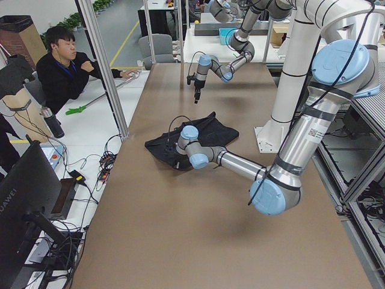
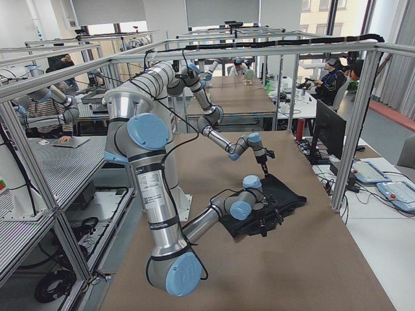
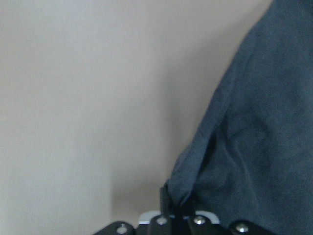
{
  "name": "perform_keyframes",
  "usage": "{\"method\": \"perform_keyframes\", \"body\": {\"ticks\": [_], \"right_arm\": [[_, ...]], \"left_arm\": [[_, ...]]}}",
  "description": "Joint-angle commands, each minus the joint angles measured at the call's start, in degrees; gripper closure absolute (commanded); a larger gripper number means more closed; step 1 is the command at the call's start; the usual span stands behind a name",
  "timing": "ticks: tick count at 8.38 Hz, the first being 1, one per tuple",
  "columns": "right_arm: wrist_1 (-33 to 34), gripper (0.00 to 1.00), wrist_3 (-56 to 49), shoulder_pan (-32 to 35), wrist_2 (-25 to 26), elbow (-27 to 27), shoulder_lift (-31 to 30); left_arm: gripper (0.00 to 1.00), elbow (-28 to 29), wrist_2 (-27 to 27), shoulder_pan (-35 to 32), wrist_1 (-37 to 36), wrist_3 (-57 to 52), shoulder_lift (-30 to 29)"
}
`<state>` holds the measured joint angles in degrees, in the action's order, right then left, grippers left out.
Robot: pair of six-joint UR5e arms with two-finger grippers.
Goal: Fold clothes
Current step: 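Drag the folded shirt with the left gripper, rotating it upright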
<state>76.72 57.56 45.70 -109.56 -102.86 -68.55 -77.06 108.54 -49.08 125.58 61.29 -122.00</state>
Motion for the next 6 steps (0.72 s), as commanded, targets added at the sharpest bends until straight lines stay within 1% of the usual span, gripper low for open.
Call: {"method": "perform_keyframes", "body": {"ticks": [1,2,3,4,6], "right_arm": [[0.0,0.06,0.0,-0.1,0.0,0.2,0.0],[0.0,0.06,0.0,-0.1,0.1,0.2,0.0],[0.0,0.06,0.0,-0.1,0.1,0.2,0.0],[0.0,0.06,0.0,-0.1,0.1,0.2,0.0],[0.0,0.06,0.0,-0.1,0.2,0.4,0.0]], "left_arm": [[1.0,24.1,-1.8,-2.6,0.4,-0.4,-21.4],[1.0,32.0,-5.1,-2.4,0.4,0.2,-28.5],[1.0,36.4,-5.4,-2.2,0.6,0.1,-32.3],[1.0,38.0,-5.4,-2.1,0.6,0.1,-34.3],[1.0,38.2,-5.4,-2.3,0.8,-0.6,-34.4]]}}
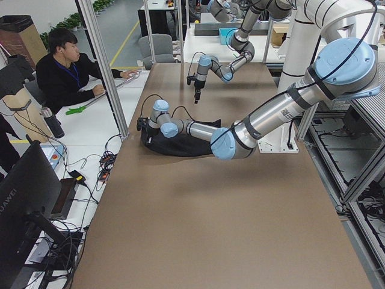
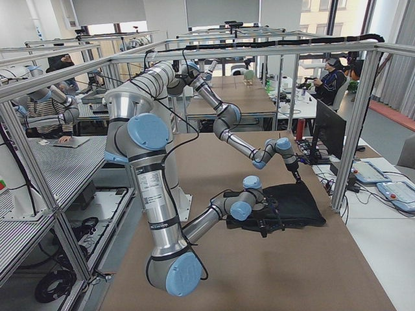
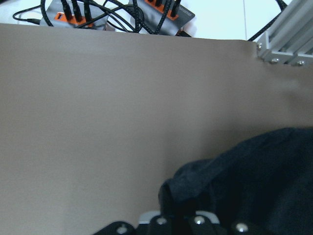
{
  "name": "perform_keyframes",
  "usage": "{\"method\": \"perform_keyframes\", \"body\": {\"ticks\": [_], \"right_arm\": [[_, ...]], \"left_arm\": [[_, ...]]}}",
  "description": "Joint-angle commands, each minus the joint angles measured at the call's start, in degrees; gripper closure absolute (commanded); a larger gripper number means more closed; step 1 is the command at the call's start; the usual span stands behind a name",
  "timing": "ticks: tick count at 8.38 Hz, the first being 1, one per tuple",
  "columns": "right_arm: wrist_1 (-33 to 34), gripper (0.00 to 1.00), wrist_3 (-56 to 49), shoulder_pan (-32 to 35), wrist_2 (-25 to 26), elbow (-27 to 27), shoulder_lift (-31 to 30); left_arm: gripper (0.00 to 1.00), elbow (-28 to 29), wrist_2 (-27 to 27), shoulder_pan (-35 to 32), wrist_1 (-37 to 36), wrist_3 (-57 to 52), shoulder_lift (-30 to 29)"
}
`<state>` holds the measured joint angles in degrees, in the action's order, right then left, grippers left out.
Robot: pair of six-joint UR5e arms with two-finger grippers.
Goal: Fold clothes
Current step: 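Drag the folded shirt with the left gripper, rotating it upright, then move the right gripper to the shirt's side edge while the left gripper withdraws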
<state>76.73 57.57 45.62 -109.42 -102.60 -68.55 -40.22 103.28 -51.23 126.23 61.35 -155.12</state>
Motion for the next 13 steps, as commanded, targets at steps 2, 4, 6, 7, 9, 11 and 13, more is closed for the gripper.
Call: {"method": "perform_keyframes", "body": {"ticks": [2,4,6,7,9,11,13], "right_arm": [[0.0,0.06,-0.3,0.0,0.0,0.8,0.5],[0.0,0.06,0.0,0.0,0.1,3.6,4.4],[0.0,0.07,5.2,-0.4,0.2,6.3,8.7],[-0.1,0.08,14.3,-2.4,0.1,5.9,9.1],[-2.7,0.07,21.7,-6.6,0.3,5.6,10.8],[-1.7,0.06,20.0,-11.8,5.2,5.7,14.6],[3.2,0.06,9.0,-17.6,12.5,6.0,16.9]], "left_arm": [[0.06,0.8,0.6,-2.0,0.6,-5.4,-0.9],[0.05,-3.4,12.7,-8.7,0.2,-6.3,1.9],[0.05,-10.8,15.5,-9.1,-0.2,-6.5,8.5],[0.05,-12.2,15.4,-8.7,-0.1,-6.4,9.3],[0.05,-12.3,14.1,-7.7,0.0,-6.3,9.4],[0.05,-12.4,14.1,-7.7,0.0,-6.4,9.5],[0.05,-13.2,14.0,-7.8,0.0,-6.4,10.0]]}}
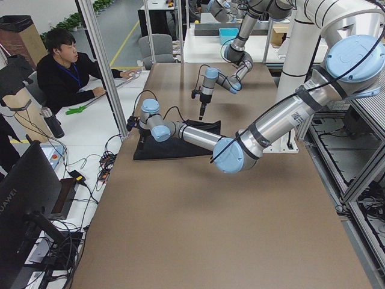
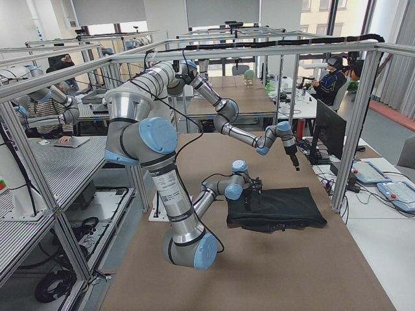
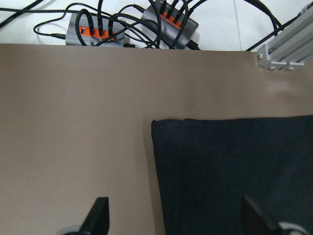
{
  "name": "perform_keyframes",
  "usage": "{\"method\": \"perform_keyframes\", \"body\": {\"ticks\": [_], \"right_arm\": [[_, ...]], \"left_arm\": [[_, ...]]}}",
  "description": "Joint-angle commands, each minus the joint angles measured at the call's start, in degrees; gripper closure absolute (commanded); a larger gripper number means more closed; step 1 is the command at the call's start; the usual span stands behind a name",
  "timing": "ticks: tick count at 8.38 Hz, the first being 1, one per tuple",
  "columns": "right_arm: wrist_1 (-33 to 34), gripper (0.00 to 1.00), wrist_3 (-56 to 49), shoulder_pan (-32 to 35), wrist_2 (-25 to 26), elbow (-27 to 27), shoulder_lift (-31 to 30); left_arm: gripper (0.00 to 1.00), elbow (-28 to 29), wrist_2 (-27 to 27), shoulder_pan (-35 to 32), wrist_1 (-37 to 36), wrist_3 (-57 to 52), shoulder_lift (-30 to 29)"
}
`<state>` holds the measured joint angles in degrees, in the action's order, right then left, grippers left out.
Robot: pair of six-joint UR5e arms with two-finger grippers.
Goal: Fold clothes
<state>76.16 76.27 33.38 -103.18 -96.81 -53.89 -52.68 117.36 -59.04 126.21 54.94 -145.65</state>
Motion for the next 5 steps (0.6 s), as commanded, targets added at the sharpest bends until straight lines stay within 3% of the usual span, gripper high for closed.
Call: {"method": "perform_keyframes", "body": {"ticks": [1,4,5], "right_arm": [[4.1,0.08,-17.5,-6.7,8.4,0.4,1.9],[4.6,0.23,-34.1,-6.9,8.8,0.3,0.4],[5.1,0.23,-39.2,-6.9,8.6,0.1,0.3]], "left_arm": [[0.05,-1.6,-0.1,0.0,0.0,0.0,1.3],[0.05,-2.4,-0.1,0.0,0.1,0.5,1.9],[0.05,-2.5,-0.1,0.1,0.3,0.6,2.3]]}}
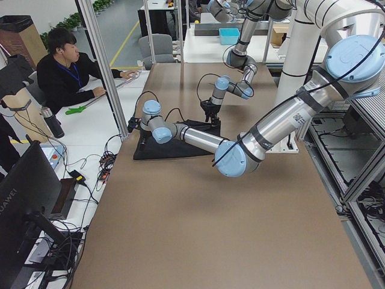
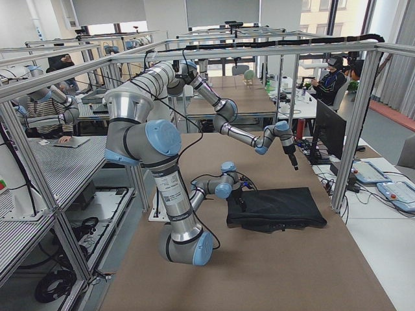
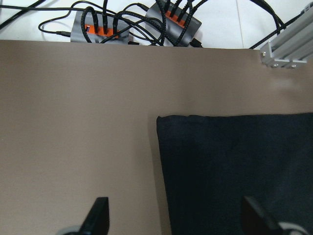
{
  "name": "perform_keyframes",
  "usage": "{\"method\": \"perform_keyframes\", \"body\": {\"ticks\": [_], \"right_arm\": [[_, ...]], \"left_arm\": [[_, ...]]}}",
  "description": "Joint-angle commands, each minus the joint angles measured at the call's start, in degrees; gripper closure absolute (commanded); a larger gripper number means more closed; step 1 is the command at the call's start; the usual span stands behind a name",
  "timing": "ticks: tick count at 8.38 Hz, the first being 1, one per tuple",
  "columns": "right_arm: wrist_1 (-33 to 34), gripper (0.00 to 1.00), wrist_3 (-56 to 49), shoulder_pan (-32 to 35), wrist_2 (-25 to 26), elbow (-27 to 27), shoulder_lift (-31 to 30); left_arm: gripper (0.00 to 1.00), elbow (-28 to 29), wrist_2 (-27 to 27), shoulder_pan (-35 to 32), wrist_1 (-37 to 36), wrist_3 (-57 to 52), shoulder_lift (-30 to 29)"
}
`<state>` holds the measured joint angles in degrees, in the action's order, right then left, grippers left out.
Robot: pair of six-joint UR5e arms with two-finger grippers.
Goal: Fold clothes
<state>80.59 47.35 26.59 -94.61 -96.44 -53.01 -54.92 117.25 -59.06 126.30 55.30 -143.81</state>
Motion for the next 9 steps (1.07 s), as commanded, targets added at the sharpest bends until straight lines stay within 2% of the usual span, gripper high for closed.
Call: {"method": "perform_keyframes", "body": {"ticks": [1,4,9], "right_arm": [[2.6,0.25,-11.1,-0.2,0.0,-0.6,-0.5],[3.5,0.5,-12.8,-1.2,0.9,-0.7,-1.2],[3.6,0.52,-12.8,-4.0,4.9,-1.6,-2.4]], "left_arm": [[0.05,-0.6,0.0,0.1,0.2,0.2,0.9],[0.05,-1.1,0.0,0.1,0.3,0.3,1.3],[0.05,-1.1,0.0,0.5,0.3,0.3,1.6]]}}
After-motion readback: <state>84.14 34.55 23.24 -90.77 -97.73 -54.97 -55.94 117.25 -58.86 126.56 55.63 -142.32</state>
